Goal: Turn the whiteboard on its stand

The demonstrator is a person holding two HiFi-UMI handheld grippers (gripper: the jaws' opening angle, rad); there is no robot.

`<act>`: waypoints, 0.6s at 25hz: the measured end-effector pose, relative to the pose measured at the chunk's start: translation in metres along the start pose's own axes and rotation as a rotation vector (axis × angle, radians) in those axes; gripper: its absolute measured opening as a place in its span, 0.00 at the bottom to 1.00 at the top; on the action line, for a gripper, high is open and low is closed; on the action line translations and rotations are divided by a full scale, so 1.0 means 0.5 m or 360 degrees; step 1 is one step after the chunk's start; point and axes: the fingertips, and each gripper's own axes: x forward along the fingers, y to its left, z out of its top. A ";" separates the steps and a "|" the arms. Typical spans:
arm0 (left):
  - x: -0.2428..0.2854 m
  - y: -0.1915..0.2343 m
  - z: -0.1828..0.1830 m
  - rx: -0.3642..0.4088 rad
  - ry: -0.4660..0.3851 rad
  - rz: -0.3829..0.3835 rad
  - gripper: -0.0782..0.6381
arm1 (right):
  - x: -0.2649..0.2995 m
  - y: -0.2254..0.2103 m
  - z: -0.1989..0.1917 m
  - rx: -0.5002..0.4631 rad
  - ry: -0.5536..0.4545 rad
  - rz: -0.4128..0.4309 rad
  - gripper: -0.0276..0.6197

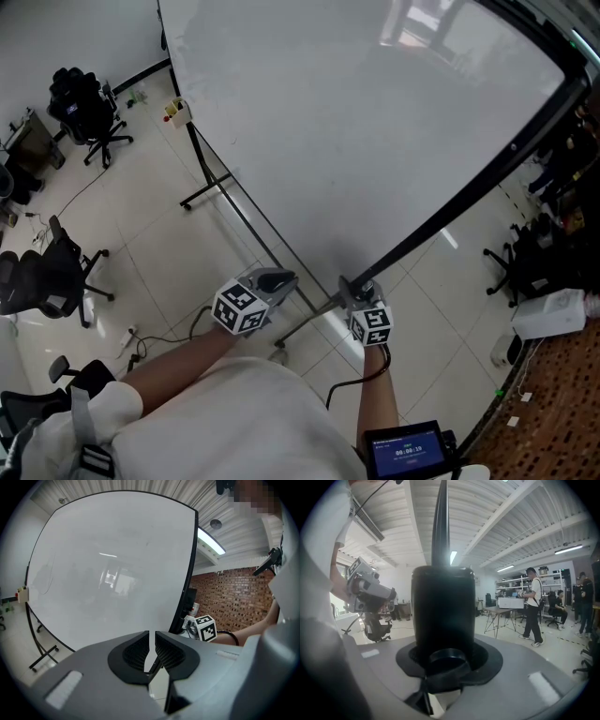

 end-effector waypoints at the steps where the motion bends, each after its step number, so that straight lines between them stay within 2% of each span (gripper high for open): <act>1: 0.000 0.000 0.000 -0.0001 0.0000 0.0002 0.19 | -0.002 -0.002 -0.001 0.0001 0.0000 -0.0001 0.28; 15: 0.000 -0.010 -0.001 -0.0004 -0.0003 0.0014 0.19 | -0.010 -0.013 -0.004 0.0006 0.0008 -0.0008 0.28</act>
